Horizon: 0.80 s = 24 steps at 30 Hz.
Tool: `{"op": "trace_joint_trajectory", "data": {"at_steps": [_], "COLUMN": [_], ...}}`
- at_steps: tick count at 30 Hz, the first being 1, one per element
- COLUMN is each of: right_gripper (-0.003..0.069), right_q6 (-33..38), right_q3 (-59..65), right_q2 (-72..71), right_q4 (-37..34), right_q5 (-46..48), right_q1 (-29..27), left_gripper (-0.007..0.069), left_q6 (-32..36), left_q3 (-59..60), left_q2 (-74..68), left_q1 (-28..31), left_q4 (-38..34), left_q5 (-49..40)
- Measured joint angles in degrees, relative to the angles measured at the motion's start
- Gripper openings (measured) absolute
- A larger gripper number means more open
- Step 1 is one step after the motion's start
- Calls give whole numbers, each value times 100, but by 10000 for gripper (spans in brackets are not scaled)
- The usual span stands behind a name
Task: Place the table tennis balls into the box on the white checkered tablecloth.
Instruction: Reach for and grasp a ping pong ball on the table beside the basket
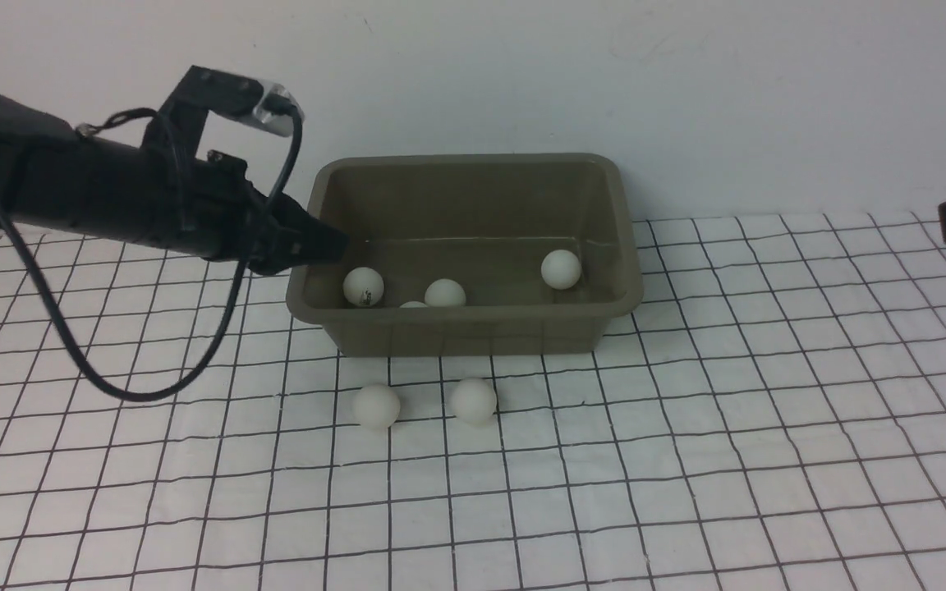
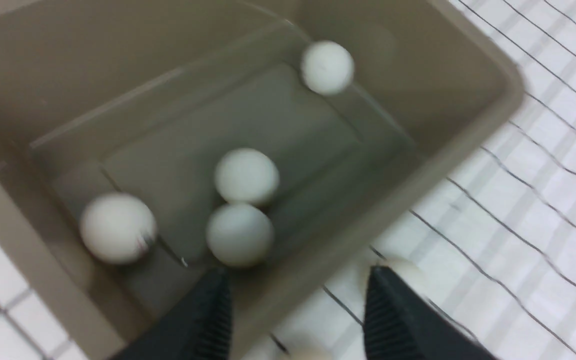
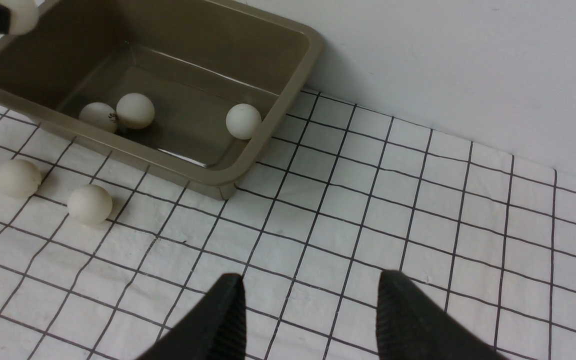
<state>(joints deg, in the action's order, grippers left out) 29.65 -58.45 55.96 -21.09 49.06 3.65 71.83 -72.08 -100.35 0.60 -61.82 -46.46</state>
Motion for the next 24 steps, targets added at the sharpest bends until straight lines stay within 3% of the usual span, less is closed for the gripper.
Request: {"op": "trace_joint_trajectory", "data": {"at_steps": [7, 11, 18, 24], "right_gripper": [335, 335, 335, 335], "right_q6": [0, 0, 0, 0], "right_q3": [0, 0, 0, 0], "right_q2": [0, 0, 0, 0], "right_q4": [0, 0, 0, -12], "right_q5": [-5, -5, -5, -5], "right_q1": [0, 0, 0, 0], "left_gripper": [131, 62, 48, 52], "left_q6": [-1701, -2263, -2204, -1304], "left_q3": [0, 153, 1542, 2473], "left_q2": [1482, 1906, 2045, 1952], "left_q1": [44, 44, 44, -35], "left_q4": [1229, 1558, 1414, 693], "left_q5": [-1152, -1914, -1864, -949]}}
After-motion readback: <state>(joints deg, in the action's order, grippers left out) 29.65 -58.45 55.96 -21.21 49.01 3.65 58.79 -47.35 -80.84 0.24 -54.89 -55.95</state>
